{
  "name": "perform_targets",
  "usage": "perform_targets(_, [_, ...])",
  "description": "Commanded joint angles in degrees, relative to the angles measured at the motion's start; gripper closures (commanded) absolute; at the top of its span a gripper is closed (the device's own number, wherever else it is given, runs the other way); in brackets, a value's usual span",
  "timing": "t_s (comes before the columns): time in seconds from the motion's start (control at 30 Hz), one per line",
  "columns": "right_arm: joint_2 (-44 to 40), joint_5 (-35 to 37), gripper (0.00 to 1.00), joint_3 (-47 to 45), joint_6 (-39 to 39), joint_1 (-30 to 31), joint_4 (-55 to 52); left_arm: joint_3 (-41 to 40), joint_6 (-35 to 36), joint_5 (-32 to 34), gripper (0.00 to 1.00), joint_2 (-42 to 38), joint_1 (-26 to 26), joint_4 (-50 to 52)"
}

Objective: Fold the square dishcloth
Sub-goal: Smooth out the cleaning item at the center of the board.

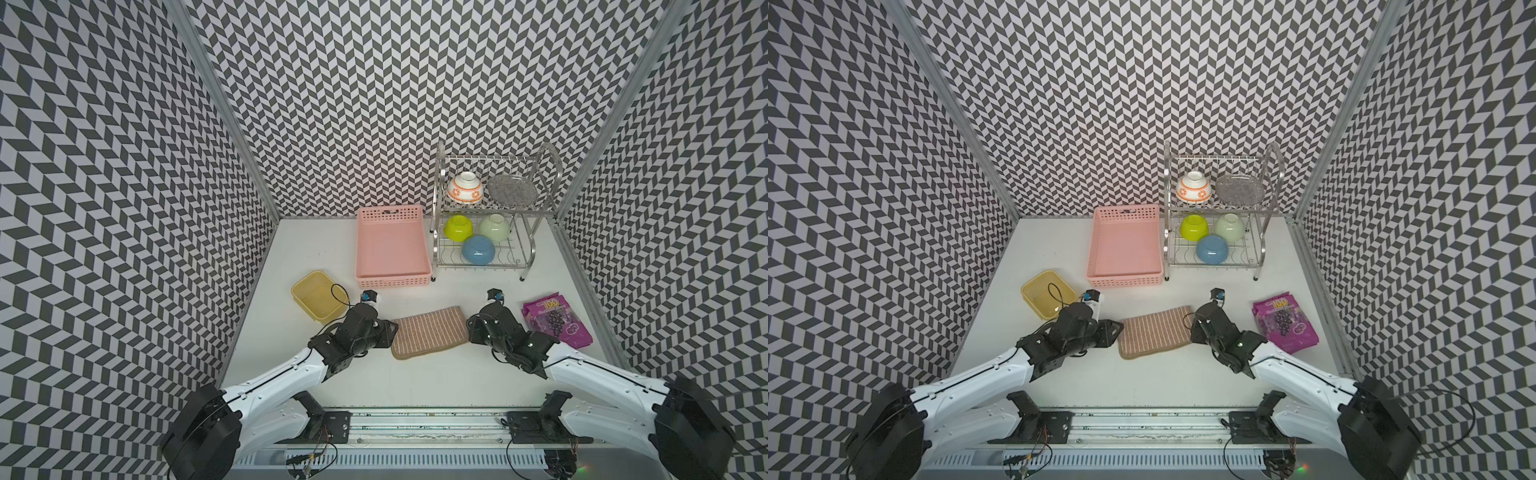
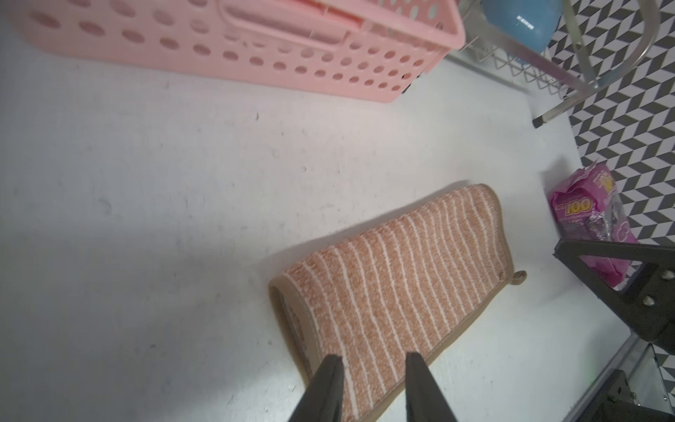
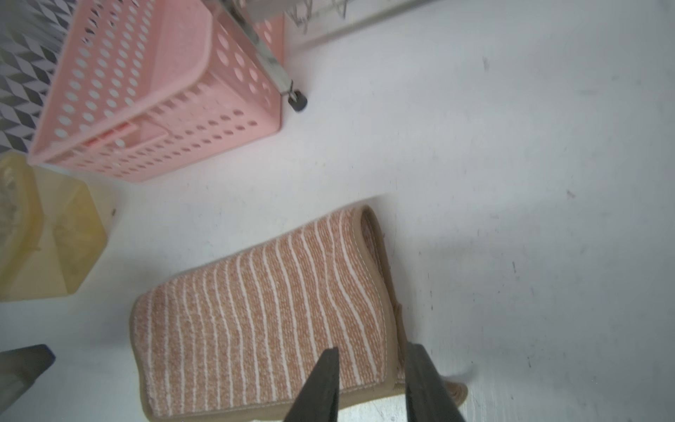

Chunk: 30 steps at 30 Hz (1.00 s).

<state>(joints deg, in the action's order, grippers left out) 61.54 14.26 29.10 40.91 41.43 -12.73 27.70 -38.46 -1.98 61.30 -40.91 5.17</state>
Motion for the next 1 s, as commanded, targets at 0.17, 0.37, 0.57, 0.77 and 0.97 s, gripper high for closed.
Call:
perform_targets(0.17, [5.05, -3.13, 0.71, 7.48, -7.94, -0.30, 4.14, 6.02, 3.78, -0.43, 0.73, 9.48, -0.18, -7.42])
perform_targets(0.37, [17.07, -8.05, 0.78, 14.85, -10.99, -0.30, 6.40, 6.10, 3.44, -3.08, 0.76, 15.43, -0.23, -11.39])
perform_targets(0.57, [23.38, -7.32, 0.81, 16.81, -10.83, -0.95, 7.94, 4.21, 3.48, -1.13, 0.77, 19.07, 0.39, -13.07])
perform_targets(0.77, [26.80, -8.58, 0.82, 14.72, -9.61, -2.66, 9.72, 2.78, 3.41, -1.06, 0.80, 22.53, 1.34, -14.56])
perform_targets(0.97, [29.22, -9.70, 0.83, 12.67, -9.80, -5.99, 12.62, 1.51, 3.56, -0.44, 0.83, 24.68, 2.02, -15.83])
